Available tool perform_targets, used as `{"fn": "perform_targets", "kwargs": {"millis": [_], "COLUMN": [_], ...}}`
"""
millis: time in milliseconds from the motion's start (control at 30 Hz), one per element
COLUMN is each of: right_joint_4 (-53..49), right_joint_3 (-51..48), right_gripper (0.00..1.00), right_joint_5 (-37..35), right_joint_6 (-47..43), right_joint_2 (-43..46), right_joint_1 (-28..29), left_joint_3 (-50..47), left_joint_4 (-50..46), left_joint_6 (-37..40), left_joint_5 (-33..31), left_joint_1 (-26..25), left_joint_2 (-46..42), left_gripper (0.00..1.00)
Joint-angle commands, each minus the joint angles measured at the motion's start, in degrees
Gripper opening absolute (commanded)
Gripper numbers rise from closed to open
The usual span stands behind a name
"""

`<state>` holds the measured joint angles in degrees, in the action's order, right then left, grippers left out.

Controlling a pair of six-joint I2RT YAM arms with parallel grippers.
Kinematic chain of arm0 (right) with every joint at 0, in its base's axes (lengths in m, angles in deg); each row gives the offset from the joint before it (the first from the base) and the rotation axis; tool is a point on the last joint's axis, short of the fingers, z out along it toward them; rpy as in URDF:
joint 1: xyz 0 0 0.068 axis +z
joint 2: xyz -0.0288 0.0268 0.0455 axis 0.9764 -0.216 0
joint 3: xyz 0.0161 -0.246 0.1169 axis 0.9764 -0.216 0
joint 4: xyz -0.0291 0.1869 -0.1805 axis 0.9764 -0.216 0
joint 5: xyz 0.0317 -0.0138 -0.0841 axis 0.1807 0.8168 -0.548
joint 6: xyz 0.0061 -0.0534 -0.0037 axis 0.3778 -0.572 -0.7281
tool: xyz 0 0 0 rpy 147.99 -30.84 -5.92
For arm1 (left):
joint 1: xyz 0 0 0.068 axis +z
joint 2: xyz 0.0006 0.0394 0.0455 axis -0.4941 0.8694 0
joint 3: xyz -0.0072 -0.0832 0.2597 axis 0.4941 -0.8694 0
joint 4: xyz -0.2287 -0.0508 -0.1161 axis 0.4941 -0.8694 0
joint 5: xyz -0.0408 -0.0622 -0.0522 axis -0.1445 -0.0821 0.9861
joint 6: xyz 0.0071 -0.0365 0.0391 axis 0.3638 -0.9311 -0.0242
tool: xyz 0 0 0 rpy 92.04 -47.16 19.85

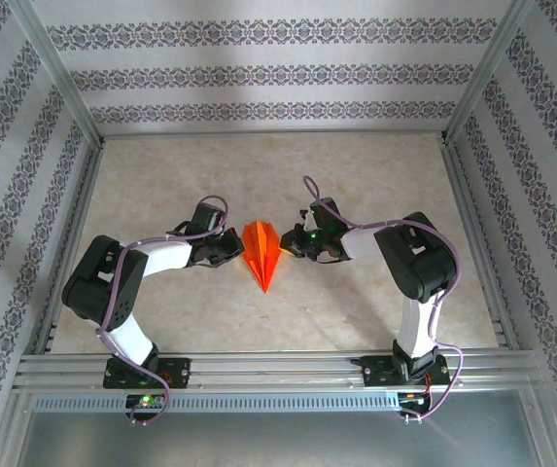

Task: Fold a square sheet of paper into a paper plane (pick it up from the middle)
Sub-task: Turn over the wing at the center of the table.

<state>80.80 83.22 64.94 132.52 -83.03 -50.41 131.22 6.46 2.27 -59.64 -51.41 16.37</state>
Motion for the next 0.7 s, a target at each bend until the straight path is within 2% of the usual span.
{"fn": "perform_targets", "kwargs": {"millis": [0, 167, 400, 667], "right_joint_4": [0.3, -0.2, -0.5, -0.8], "right_joint_3": [0.4, 0.9, 1.3, 1.5], "right_gripper": [0.06, 0.07, 0.08, 0.08], "right_joint_5": [0.2, 0.1, 0.1, 0.1], "right_joint_6": [-0.9, -0.7, -0.5, -0.3], "right_joint_2": [1.1, 1.9, 2.7, 2.5], "right_joint_1": [0.3, 0.8, 1.1, 1.4], "left_joint_3": [1.6, 2.5, 3.8, 8.8], "left_joint_4": [-5.1, -11.1, -17.4, -18.9], "left_joint_6": [1.9, 2.5, 0.1, 1.4], "left_joint_5": [-1.9, -2.3, -6.8, -9.1], "left_joint_1": [-0.7, -1.5, -7.2, -11.2], "left_joint_2": [-2.5, -8.9, -12.2, -5.8], "left_gripper": [0.18, 0.33, 0.39, 0.4]}}
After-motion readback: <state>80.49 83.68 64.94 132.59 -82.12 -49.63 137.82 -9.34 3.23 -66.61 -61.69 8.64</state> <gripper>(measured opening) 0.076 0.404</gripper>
